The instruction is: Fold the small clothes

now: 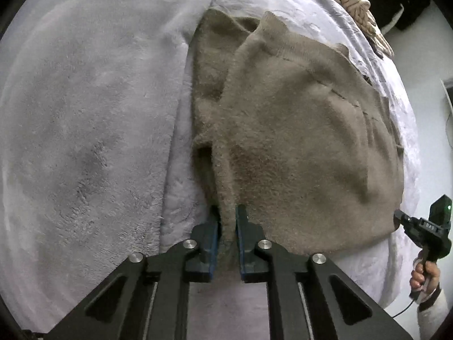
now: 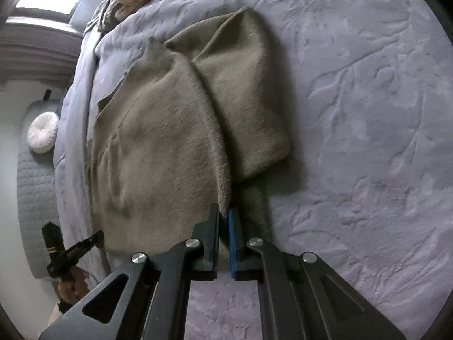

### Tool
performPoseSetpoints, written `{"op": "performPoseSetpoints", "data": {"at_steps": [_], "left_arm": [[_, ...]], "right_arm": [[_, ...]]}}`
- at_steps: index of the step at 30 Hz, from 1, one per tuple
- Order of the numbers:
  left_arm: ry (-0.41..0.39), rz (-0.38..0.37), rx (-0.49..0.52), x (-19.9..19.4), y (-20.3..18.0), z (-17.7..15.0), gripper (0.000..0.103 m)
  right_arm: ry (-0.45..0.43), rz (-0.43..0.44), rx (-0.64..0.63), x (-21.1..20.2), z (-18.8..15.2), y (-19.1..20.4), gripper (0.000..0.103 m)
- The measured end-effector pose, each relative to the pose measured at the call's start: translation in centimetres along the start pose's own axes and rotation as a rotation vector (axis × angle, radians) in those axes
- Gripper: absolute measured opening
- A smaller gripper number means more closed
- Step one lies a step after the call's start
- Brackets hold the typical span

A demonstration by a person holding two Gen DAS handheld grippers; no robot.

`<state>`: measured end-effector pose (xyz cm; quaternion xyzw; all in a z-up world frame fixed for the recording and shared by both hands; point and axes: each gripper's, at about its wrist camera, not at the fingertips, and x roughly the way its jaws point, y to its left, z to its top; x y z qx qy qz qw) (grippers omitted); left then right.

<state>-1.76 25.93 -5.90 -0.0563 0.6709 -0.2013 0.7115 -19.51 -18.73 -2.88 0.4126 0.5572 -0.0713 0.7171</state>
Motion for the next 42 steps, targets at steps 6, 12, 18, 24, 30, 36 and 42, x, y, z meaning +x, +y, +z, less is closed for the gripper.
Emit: {"op": "performPoseSetpoints", "data": {"at_steps": [6,12,18,24,30,36,42], "left_arm": [[-0.01,0.015,0.057,-1.4,0.4,-1.5,0.009],[0.004,0.033,0.04,0.2,2.0,-2.7,0.009],[-0.01,0.078,0.091,-1.5,0.4,-2.7,0.009],[-0.096,0.097,0.131,-4.4,-1.2,-1.0,0.009],[-0.177,0.092,0.134,-2.5,-4.4,4.1,0.01],[-0.177,0.201,0.091,1.7,-5.4,7.0,0.01],[-0.165,0.16,0.054,1.3,-4.0,6.9,0.009]], "right_arm": [[0.053,-0.086,0.011,0.0,-0.7,-1.5,0.006],[0.045,-0.095,0.026,1.0,-0.9,-2.4,0.006],[-0.062,-0.157,0.061,-2.7,-1.2,-2.3,0.006],[-0.156,-0.121,0.016,-4.0,1.2,0.5,0.006],[-0.12,-0.125,-0.079,0.7,3.4,4.4,0.006],[-0.076,-0.163,-0.09,4.3,4.5,3.7,0.004],[-0.095,-0.157,-0.056,2.4,4.2,2.8,0.004]]}}
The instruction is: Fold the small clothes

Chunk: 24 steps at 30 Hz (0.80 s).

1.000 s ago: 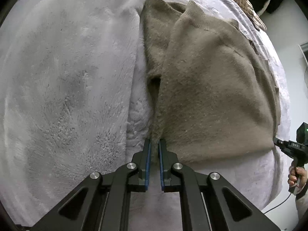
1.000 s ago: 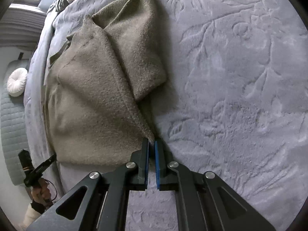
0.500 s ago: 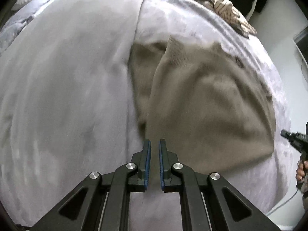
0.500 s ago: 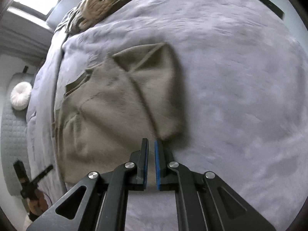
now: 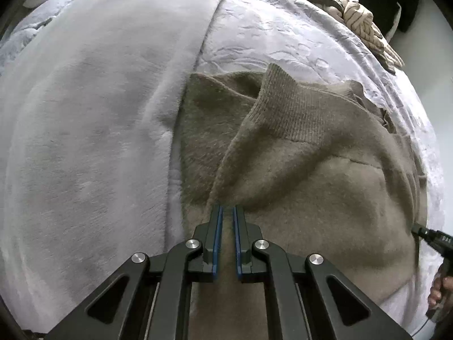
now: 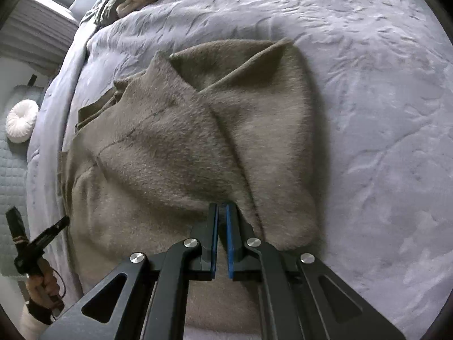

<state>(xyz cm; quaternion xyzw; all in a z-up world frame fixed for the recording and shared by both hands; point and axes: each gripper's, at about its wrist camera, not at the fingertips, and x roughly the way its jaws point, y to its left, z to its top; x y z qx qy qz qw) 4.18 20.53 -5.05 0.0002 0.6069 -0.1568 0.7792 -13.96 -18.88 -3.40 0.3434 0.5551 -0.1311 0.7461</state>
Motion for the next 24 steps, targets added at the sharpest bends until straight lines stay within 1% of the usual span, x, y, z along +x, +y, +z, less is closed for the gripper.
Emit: {"op": "performPoseSetpoints", "data": {"at_steps": [4,11,17,19,20,21,22,23,24], "left_arm": [[0.0,0.03,0.034,-1.2,-0.3,-0.6,0.01],[0.01,0.049,0.044,-2.6,-0.8,-2.0,0.01],[0.029,0.086,0.063,-3.2,-1.3,-3.3,0.01],[0.028,0.086,0.068,-3.4,-1.5,-3.5,0.01],[0.029,0.09,0.07,-3.4,-1.5,-3.7,0.01],[0.035,0.097,0.07,-3.4,-1.5,-3.8,0.014],[0.041,0.1,0.068,-3.4,-1.4,-3.9,0.052],[0.038,0.105,0.058,-3.5,-1.3,-4.0,0.098],[0.008,0.121,0.05,-3.9,-1.5,-4.0,0.103]], "right_arm": [[-0.008,0.008,0.025,-1.1,-0.4,0.0,0.008],[-0.011,0.036,0.048,-2.5,-1.9,0.5,0.008],[0.008,0.048,0.043,-2.3,-2.8,2.1,0.009],[0.014,0.05,0.039,-2.1,-3.2,2.7,0.009],[0.017,0.052,0.038,-2.0,-3.3,2.9,0.009],[0.019,0.054,0.038,-2.0,-3.3,3.0,0.009],[0.021,0.055,0.038,-1.8,-3.5,3.3,0.009],[0.023,0.056,0.038,-1.7,-3.6,3.5,0.009],[0.026,0.055,0.038,-1.6,-3.6,3.7,0.009]]}}
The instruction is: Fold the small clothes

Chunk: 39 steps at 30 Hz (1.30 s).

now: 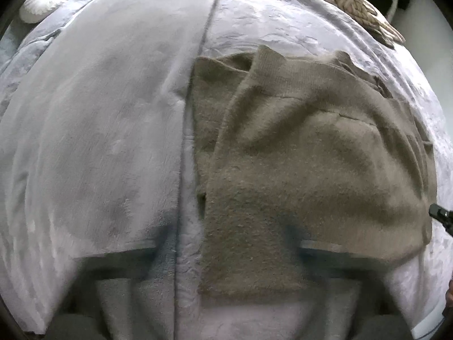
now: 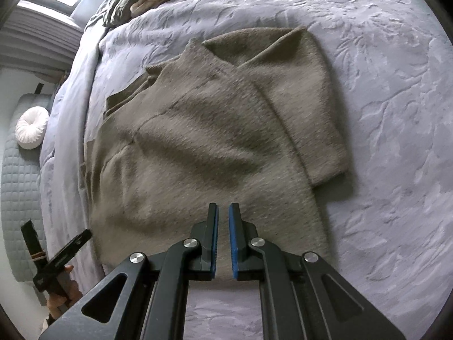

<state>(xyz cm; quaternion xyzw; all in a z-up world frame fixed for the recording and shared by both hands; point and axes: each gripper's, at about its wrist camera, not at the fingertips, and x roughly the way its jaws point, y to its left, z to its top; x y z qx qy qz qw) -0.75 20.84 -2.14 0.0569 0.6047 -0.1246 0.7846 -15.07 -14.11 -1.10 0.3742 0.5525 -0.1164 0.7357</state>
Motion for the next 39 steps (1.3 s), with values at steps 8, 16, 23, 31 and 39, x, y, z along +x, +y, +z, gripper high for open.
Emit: {"op": "performPoseSetpoints", "data": {"at_steps": [8,16,23,31,39], "left_arm": [[-0.002,0.003,-0.017,-0.7,0.1,-0.2,0.103],[0.041,0.032,-0.031,0.1,0.3,-0.3,0.103],[0.059,0.019,-0.019,0.4,0.8,-0.9,0.103],[0.061,0.005,0.001,0.4,1.3,-1.5,0.103],[0.065,-0.028,0.013,0.1,2.6,-2.9,0.103]], "right_arm": [[-0.011,-0.016,-0.033,0.6,-0.9,2.3,0.074],[-0.095,-0.091,-0.223,0.6,-2.0,6.7,0.086],[-0.031,-0.036,-0.252,2.1,-3.5,8.7,0.086],[0.059,0.03,-0.23,3.9,-5.7,10.3,0.086],[0.145,0.148,-0.135,5.8,-7.7,11.0,0.086]]}}
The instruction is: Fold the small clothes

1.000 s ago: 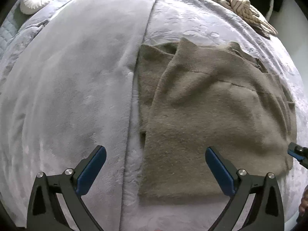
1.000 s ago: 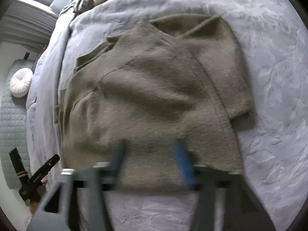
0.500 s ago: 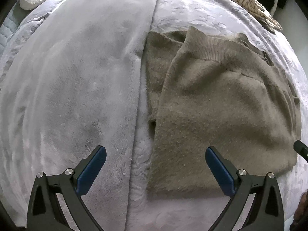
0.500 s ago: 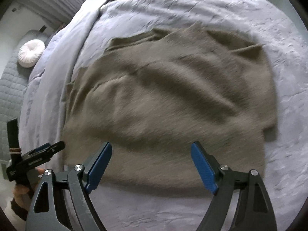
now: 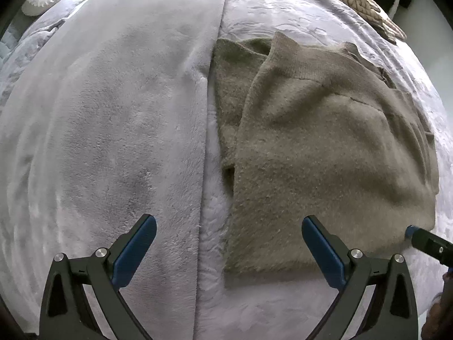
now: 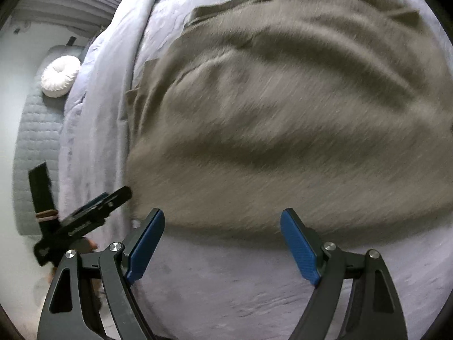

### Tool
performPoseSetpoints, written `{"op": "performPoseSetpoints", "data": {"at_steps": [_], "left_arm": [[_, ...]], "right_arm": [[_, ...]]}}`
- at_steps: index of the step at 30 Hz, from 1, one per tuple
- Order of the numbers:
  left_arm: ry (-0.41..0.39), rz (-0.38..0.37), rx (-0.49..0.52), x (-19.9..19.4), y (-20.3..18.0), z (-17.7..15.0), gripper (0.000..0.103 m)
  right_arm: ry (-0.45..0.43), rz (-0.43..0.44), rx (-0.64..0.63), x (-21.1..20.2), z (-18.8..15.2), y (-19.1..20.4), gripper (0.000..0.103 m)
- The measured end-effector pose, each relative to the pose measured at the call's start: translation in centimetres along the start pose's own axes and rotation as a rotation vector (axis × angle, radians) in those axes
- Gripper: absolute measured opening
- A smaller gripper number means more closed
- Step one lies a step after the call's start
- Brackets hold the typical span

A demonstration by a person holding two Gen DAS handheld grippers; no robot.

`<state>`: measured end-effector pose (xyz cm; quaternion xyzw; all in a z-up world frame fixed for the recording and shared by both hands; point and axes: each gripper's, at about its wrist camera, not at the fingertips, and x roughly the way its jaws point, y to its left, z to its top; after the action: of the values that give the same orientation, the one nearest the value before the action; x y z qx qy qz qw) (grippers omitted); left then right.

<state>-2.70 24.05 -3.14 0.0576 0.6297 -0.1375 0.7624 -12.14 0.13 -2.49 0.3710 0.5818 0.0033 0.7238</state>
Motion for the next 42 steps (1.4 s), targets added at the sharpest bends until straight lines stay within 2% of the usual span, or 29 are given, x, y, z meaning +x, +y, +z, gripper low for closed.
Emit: {"op": "performPoseSetpoints", "data": {"at_steps": [14,22,33,37,38,40,41,42], "left_arm": [[0.006,-0.011,-0.027,-0.5,2.7,-0.8,0.103],[0.015,-0.033,-0.049,-0.4,4.1,-1.3,0.103],[-0.001,-0.203,-0.158,-1.3,8.3,-1.5,0.103],[0.001,-0.29,-0.193,-1.7,9.1,-1.7,0.103],[0.001,-0.315,-0.204,-1.7,9.1,-1.7,0.103],[0.002,-0.374,-0.229,-1.8,9.2,-1.6,0.103],[0.003,-0.406,-0.24,-1.8,9.4,-1.5,0.103],[0.005,-0.429,-0.246,-1.7,9.3,-1.3,0.103]], "right_arm": [[0.108,0.16,0.124,4.9,-2.2,1.2,0.086],[0.098,0.262,0.227,6.3,-2.6,0.8,0.087],[0.02,0.481,0.433,9.6,-2.1,1.1,0.087],[-0.001,0.544,0.498,10.7,-1.9,1.7,0.087],[-0.002,0.561,0.513,11.0,-1.8,1.8,0.083],[0.012,0.602,0.552,11.6,-2.0,1.5,0.052],[0.024,0.604,0.564,11.9,-2.0,1.4,0.023],[0.034,0.604,0.573,12.1,-2.0,1.2,0.01]]}}
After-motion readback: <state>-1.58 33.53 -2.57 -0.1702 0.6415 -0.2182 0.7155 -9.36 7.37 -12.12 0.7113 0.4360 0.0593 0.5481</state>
